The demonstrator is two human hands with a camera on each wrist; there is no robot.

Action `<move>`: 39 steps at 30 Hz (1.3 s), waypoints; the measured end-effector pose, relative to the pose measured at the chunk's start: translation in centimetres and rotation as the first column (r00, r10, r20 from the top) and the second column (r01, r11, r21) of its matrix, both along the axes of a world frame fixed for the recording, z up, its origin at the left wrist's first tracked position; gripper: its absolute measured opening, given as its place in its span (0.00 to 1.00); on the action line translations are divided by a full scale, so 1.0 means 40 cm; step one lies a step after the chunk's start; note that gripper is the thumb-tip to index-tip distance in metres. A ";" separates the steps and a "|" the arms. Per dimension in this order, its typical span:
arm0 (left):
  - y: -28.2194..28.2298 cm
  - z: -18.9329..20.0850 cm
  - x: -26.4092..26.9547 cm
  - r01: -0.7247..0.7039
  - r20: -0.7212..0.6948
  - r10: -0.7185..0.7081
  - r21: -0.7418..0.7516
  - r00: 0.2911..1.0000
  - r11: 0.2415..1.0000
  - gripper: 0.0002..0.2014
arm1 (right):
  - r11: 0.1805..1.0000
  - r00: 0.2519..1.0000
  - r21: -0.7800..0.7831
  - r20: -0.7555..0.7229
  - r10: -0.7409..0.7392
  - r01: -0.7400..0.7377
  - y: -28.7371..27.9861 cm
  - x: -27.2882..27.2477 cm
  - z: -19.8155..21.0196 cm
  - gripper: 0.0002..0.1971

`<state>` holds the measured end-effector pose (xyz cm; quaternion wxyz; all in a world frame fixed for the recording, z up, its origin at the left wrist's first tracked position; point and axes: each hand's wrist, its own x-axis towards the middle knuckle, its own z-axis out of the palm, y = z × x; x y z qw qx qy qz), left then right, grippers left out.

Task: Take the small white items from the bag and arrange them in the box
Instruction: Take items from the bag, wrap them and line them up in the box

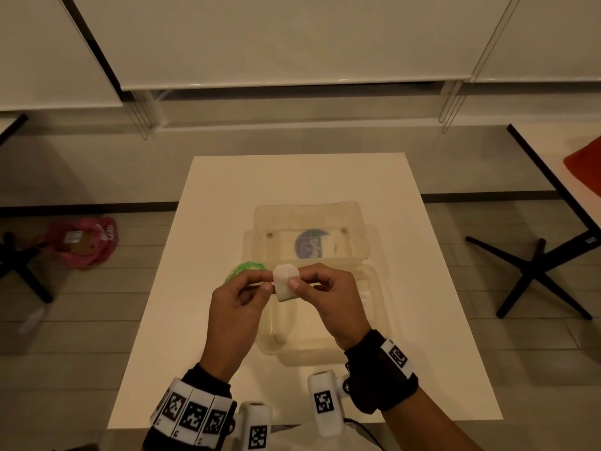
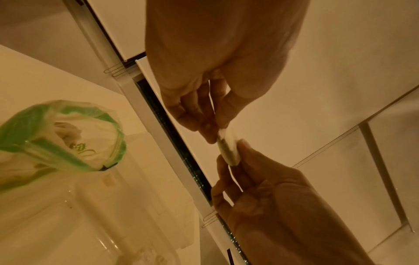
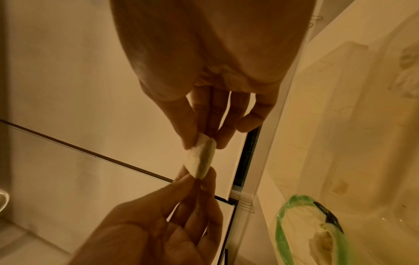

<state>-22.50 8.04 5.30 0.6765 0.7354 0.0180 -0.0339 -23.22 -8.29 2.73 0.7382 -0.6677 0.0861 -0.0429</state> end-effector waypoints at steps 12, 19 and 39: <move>0.002 0.009 0.011 0.021 0.034 -0.023 0.053 0.999 0.998 0.13 | 0.999 0.998 0.019 0.051 0.038 -0.039 0.004 -0.008 0.001 0.02; -0.002 -0.001 0.014 0.009 0.051 -0.014 0.103 0.999 0.995 0.12 | 1.000 0.999 0.009 0.051 0.016 -0.016 0.002 -0.002 -0.003 0.02; -0.012 0.018 0.018 0.053 0.028 -0.057 0.137 0.998 0.989 0.05 | 0.999 0.999 -0.013 0.027 0.044 -0.044 -0.009 -0.002 0.011 0.03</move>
